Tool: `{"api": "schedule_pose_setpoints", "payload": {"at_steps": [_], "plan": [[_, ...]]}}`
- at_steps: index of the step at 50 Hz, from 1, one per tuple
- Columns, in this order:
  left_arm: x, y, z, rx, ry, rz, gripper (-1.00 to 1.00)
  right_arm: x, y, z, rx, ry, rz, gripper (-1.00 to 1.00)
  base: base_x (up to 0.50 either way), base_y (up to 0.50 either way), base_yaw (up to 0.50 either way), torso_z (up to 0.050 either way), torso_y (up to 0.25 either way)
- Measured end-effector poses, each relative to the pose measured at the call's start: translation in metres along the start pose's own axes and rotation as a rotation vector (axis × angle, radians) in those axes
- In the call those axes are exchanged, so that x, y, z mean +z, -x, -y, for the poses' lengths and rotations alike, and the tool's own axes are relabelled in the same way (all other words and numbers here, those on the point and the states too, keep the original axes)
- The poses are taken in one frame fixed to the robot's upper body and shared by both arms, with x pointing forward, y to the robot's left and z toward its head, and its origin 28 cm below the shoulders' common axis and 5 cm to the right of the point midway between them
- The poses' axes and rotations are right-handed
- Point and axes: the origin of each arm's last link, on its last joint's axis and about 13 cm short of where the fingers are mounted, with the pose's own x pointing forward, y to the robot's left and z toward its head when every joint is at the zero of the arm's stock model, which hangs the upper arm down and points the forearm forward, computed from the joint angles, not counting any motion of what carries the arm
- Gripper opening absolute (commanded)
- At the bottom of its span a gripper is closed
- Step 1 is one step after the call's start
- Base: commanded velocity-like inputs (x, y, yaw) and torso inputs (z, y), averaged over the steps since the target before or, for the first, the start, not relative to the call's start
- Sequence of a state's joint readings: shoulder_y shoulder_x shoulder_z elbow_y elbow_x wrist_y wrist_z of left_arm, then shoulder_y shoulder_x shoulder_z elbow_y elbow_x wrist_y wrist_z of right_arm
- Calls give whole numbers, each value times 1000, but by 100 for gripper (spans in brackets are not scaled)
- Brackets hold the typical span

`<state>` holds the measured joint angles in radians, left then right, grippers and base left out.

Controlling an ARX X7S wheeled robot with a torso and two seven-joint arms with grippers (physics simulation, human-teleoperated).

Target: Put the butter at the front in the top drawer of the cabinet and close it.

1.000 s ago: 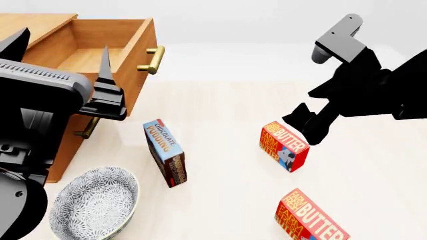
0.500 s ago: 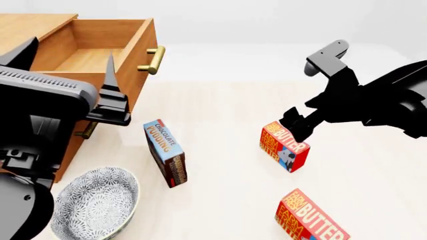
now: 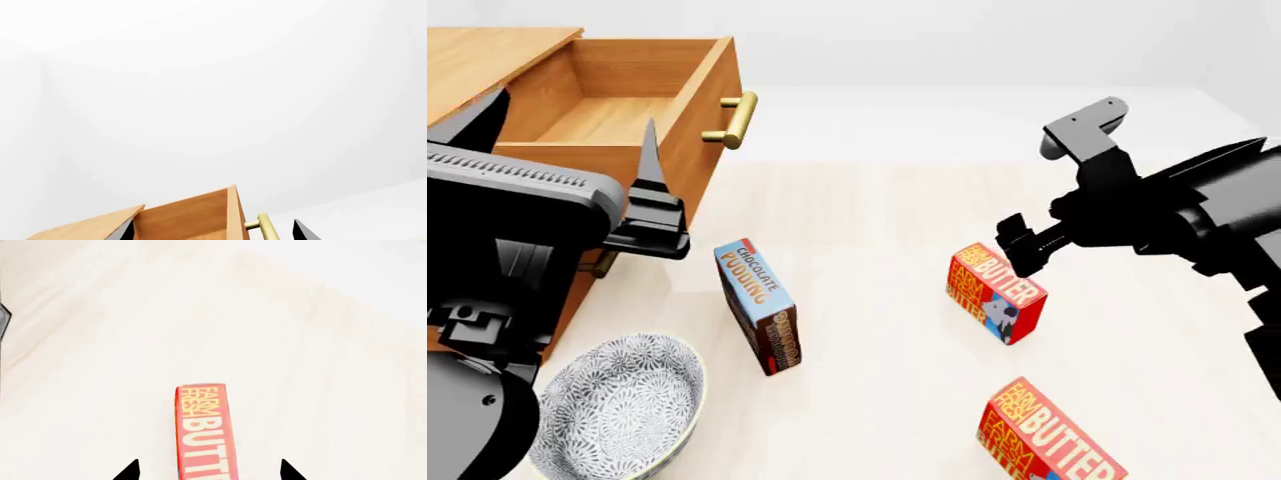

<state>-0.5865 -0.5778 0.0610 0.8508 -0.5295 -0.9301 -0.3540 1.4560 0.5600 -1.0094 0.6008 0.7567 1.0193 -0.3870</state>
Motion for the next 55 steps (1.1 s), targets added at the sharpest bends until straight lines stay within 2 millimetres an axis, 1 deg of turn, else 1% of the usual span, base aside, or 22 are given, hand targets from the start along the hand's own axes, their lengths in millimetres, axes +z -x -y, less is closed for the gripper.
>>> {"api": "schedule_pose_setpoints", "payload": {"at_steps": [15, 36, 55], "plan": [[-2, 2, 1, 0, 5, -6, 100, -7, -17, 2, -25, -28, -23, 100, 0, 0, 0, 0, 0], [-5, 3, 4, -14, 21, -7, 100, -22, -44, 0, -12, -54, -62, 100, 0, 0, 0, 0, 0], [-10, 4, 4, -14, 33, -15, 100, -38, -57, -1, -3, -80, -106, 100, 0, 0, 0, 0, 0]]}}
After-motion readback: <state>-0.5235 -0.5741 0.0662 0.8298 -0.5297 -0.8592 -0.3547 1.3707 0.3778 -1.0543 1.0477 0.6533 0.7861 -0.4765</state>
